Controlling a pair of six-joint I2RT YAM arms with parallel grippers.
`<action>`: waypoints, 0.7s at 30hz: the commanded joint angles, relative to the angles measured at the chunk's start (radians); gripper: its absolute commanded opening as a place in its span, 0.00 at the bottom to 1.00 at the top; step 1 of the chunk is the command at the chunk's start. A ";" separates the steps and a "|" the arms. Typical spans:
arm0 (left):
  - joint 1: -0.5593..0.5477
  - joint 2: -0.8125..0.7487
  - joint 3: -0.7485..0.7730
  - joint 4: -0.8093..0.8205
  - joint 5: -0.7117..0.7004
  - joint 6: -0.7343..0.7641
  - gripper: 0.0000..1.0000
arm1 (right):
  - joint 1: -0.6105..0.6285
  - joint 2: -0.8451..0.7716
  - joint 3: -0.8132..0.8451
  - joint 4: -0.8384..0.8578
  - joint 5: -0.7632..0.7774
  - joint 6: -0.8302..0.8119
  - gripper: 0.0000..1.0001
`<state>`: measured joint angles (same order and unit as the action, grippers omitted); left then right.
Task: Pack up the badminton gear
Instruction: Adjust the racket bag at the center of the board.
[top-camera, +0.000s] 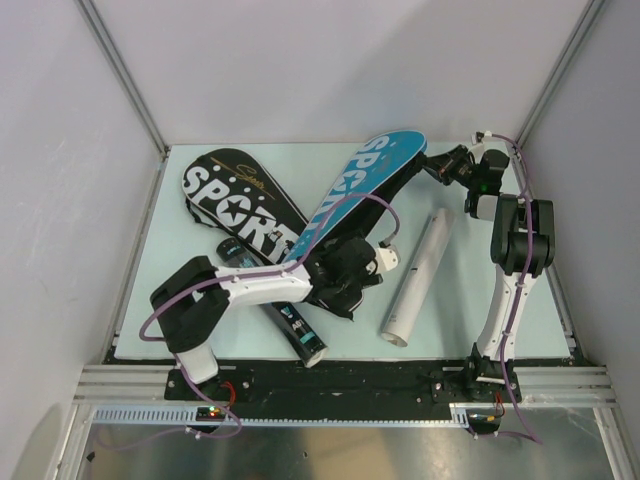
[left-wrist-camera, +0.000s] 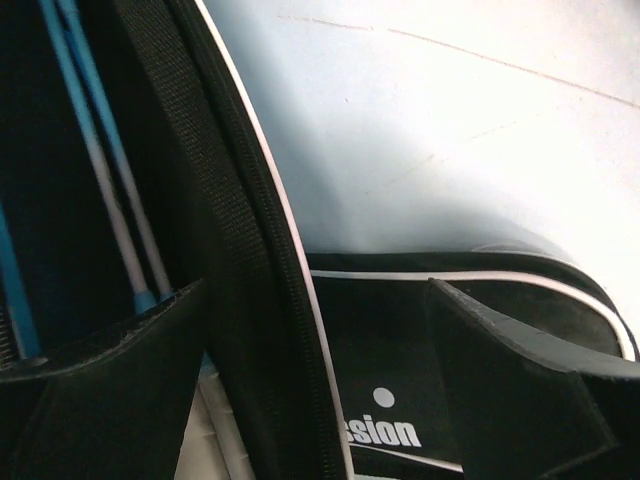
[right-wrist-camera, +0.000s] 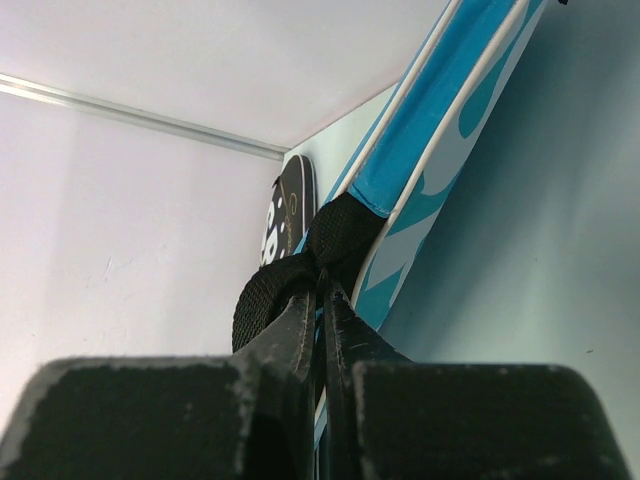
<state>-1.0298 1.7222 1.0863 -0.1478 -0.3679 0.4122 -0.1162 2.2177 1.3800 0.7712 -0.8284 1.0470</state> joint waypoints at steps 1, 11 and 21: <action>-0.045 -0.030 -0.016 0.164 -0.210 0.056 0.92 | -0.006 -0.037 0.000 0.084 -0.026 0.020 0.00; -0.075 -0.014 -0.005 0.242 -0.370 0.077 1.00 | -0.019 -0.032 -0.001 0.096 -0.037 0.030 0.00; -0.059 0.030 0.008 0.182 -0.379 -0.007 1.00 | -0.028 -0.033 -0.001 0.106 -0.041 0.039 0.00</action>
<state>-1.0966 1.7363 1.0733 0.0414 -0.7143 0.4671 -0.1345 2.2177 1.3743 0.7956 -0.8520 1.0733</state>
